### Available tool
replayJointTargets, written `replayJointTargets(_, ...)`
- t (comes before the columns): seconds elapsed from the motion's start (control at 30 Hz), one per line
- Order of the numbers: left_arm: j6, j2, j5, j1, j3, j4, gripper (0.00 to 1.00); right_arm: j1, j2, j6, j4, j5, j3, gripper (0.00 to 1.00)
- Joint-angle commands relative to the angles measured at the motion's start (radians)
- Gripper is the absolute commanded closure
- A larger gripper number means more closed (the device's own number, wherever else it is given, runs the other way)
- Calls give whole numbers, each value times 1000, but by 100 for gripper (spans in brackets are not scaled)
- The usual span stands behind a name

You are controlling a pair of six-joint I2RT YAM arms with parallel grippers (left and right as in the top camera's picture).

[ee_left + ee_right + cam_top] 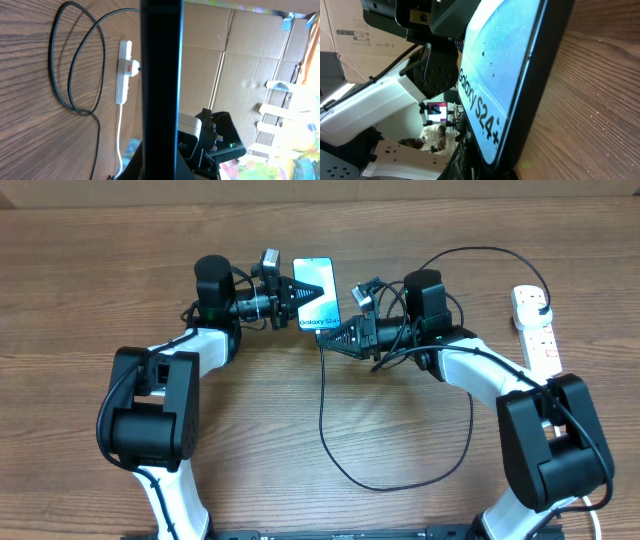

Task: Plug charger to phone and switch on socket
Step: 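Push the USB-C plug into the phone port with the right gripper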

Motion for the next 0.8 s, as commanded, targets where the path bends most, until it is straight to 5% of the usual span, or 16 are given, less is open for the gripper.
replayJointTargets(0.0,-2,-3,51,-3,18,9,96,-14,-3,11,8,37,-4,96)
replayJointTargets(0.77,-2,-3,64,19,18,12,96,-14,-3,19,8,51,-4,96)
